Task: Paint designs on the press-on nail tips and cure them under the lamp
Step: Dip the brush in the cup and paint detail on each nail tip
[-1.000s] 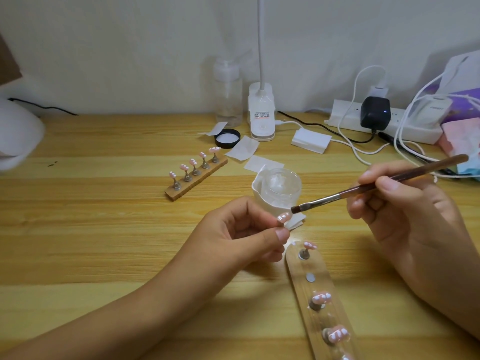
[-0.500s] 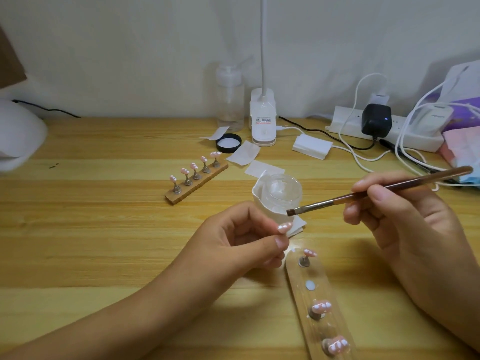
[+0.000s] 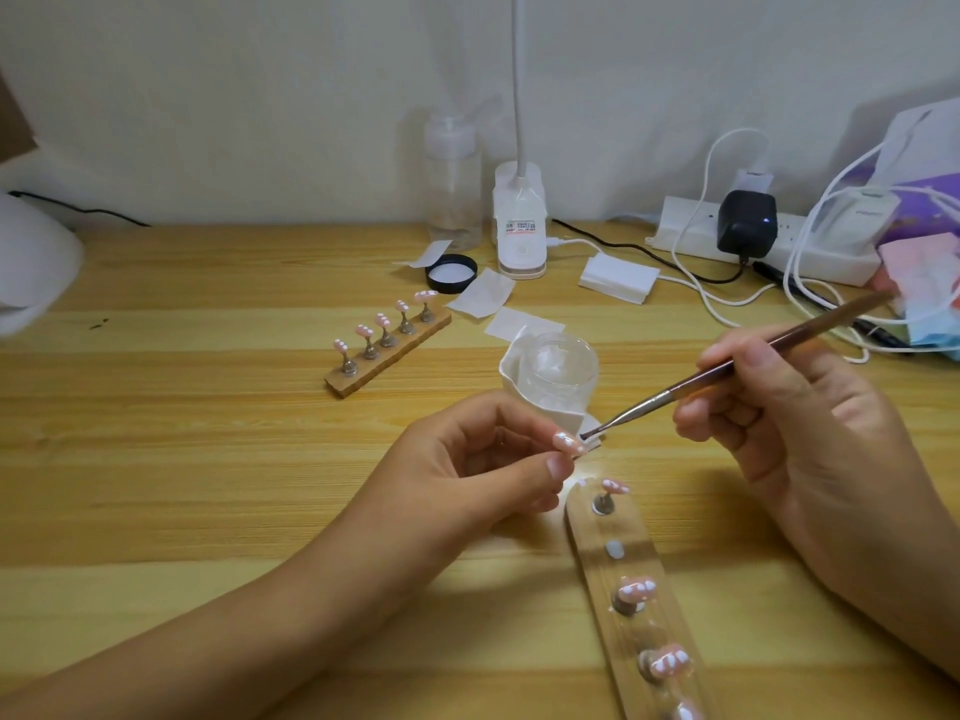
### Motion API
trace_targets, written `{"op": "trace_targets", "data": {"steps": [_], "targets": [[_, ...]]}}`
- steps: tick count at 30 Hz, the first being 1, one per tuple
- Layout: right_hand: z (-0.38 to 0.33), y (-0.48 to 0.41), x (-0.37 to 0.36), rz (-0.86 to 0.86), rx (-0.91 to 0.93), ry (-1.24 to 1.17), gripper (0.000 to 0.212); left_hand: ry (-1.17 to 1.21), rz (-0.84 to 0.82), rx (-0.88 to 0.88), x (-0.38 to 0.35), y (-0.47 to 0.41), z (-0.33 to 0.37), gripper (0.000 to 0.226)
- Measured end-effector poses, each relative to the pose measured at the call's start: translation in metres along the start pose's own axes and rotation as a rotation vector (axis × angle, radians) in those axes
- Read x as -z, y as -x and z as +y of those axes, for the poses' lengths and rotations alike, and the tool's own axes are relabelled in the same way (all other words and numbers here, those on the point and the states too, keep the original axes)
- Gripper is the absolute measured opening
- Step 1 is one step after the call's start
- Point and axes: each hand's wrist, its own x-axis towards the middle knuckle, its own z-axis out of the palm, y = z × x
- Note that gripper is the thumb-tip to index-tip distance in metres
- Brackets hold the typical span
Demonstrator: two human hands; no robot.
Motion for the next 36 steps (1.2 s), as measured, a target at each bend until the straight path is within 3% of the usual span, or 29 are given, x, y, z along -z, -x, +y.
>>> {"op": "trace_targets", "data": {"steps": [17, 19, 27, 36], "targets": [[-0.0061, 0.0039, -0.0046, -0.095, -0.028, 0.024, 0.025, -0.038, -0.016, -0.025, -0.0006, 0.0012, -0.0009, 0.012], [-0.0056, 0.0026, -0.0039, -0.077, -0.025, -0.012, 0.017, -0.038, -0.008, -0.023, -0.0002, 0.0012, -0.0014, 0.011], [-0.0012, -0.0038, 0.0012, -0.005, -0.035, -0.064, 0.031, -0.068, -0.001, -0.042, -0.0019, 0.0016, 0.0015, 0.016], [-0.0009, 0.0001, 0.0013, -0.102, 0.015, -0.005, 0.016, -0.109, -0.006, -0.029, -0.0005, 0.0016, 0.0010, 0.011]]}}
